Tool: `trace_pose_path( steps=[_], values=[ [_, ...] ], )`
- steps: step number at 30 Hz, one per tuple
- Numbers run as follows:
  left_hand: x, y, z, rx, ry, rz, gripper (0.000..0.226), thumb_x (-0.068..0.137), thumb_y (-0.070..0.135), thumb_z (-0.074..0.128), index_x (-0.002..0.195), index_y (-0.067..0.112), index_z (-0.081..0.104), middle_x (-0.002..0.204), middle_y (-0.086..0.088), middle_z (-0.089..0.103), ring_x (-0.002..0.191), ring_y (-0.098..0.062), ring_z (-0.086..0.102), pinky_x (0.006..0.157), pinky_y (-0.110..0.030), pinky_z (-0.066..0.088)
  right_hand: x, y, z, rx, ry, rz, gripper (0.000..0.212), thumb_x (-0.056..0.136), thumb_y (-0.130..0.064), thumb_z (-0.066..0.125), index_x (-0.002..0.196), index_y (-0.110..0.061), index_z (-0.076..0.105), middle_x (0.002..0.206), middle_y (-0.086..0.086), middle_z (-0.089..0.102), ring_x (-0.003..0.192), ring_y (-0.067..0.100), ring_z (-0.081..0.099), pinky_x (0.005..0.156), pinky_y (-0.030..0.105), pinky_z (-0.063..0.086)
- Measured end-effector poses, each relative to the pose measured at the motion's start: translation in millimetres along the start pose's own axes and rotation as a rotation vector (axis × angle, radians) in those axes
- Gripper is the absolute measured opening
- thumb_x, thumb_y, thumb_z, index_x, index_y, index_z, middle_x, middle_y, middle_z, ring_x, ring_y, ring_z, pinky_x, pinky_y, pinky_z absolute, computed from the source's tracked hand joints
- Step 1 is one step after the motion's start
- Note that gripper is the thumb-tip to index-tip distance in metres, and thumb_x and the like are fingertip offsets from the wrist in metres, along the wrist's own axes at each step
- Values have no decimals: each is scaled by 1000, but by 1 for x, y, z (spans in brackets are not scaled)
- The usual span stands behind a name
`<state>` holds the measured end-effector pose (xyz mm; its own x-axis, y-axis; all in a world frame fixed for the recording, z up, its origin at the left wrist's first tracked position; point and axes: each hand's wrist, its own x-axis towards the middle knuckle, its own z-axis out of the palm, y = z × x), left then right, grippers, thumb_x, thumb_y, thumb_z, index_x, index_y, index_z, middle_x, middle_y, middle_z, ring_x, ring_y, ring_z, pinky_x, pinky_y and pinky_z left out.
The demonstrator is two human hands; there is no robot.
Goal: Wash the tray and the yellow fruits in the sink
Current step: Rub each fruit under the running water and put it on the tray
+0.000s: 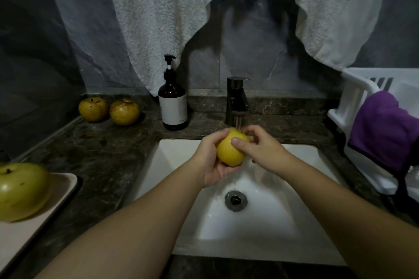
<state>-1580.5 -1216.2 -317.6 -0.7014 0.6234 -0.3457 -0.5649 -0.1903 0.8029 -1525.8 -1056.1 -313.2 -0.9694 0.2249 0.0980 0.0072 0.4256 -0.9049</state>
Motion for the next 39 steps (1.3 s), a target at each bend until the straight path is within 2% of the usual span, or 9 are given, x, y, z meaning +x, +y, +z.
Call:
trace_pose_path(
  steps=[4, 9, 15, 19, 23, 27, 32, 36, 39],
  values=[
    [-5, 0, 1, 124, -46, -28, 54, 79, 61, 70, 115, 21, 76, 102, -8, 69, 89, -21, 67, 71, -36, 58, -2, -3, -2, 31, 52, -78, 49, 82, -38, 83, 124, -34, 57, 112, -12, 66, 96, 2, 66, 71, 13, 51],
    [-6, -2, 6, 83, -17, 42, 35, 95, 42, 65, 122, 20, 70, 105, -9, 77, 90, -22, 72, 83, -36, 59, -5, 0, -7, -70, -24, -158, 39, 84, -43, 79, 113, -59, 60, 120, -19, 63, 110, 6, 61, 92, 35, 56],
    [-5, -3, 4, 154, 11, 65, 32, 98, 39, 63, 124, 19, 68, 96, -8, 78, 87, -21, 73, 76, -35, 62, -2, -1, -5, -164, 41, -152, 35, 82, -45, 80, 109, -48, 58, 114, -18, 61, 101, 4, 61, 77, 26, 50],
    [-5, -5, 6, 186, 43, 91, 36, 98, 44, 64, 126, 22, 68, 106, -8, 74, 96, -22, 71, 79, -36, 61, -4, -4, -1, -233, -42, -179, 41, 94, -36, 69, 130, -51, 58, 126, -11, 51, 116, 13, 53, 97, 35, 48],
    [-4, -5, 8, 160, 53, 123, 40, 99, 52, 61, 127, 26, 68, 113, -9, 75, 95, -21, 74, 80, -37, 62, -8, -7, -5, -149, 0, -187, 32, 92, -42, 71, 120, -56, 64, 124, -18, 60, 114, 7, 56, 94, 33, 51],
    [-3, -7, 12, 179, 60, 114, 46, 97, 56, 61, 132, 26, 65, 112, -9, 72, 88, -20, 73, 64, -32, 63, -4, -4, -3, -241, 58, -130, 49, 91, -47, 70, 138, -40, 58, 131, -10, 58, 115, 12, 56, 90, 33, 50],
    [-2, -7, 11, 171, 103, 54, 67, 96, 74, 45, 144, 27, 51, 128, -13, 70, 100, -28, 75, 65, -39, 63, -6, -4, 6, -438, -128, -88, 117, 53, -72, 71, 155, -45, 19, 139, -14, 32, 115, 8, 46, 83, 23, 43],
    [-3, -3, 9, 186, 94, 16, 67, 95, 73, 49, 138, 22, 58, 124, -15, 73, 99, -27, 75, 73, -42, 63, -3, -4, 4, -342, -84, -51, 107, 51, -77, 70, 147, -45, 34, 131, -14, 52, 104, 4, 57, 78, 23, 50],
    [-4, -4, 9, 235, 24, 25, 59, 96, 64, 57, 138, 23, 60, 126, -17, 72, 105, -31, 76, 79, -41, 64, -1, -2, 0, -133, -93, 151, 97, 58, -86, 60, 140, -36, 47, 119, -5, 64, 101, 16, 66, 86, 42, 61]
  ],
)
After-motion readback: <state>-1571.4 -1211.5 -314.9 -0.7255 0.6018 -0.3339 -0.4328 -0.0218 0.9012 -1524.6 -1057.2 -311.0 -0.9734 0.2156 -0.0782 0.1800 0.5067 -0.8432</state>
